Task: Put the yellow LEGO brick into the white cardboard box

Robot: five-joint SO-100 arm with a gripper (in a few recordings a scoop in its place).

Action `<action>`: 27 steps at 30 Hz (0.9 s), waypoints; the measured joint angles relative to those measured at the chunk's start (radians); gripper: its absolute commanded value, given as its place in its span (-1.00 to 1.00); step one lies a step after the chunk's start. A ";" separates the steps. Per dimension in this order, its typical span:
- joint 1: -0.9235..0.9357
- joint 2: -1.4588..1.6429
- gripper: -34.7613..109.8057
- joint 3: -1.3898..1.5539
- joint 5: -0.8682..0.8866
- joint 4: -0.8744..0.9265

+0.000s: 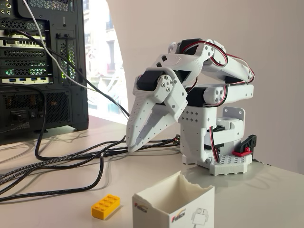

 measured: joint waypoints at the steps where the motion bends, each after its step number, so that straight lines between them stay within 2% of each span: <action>1: 0.000 0.000 -0.65 0.000 0.000 0.000; 17: -0.009 0.000 -0.65 0.000 0.000 0.003; 27: -0.009 0.006 -0.65 -0.049 0.000 0.074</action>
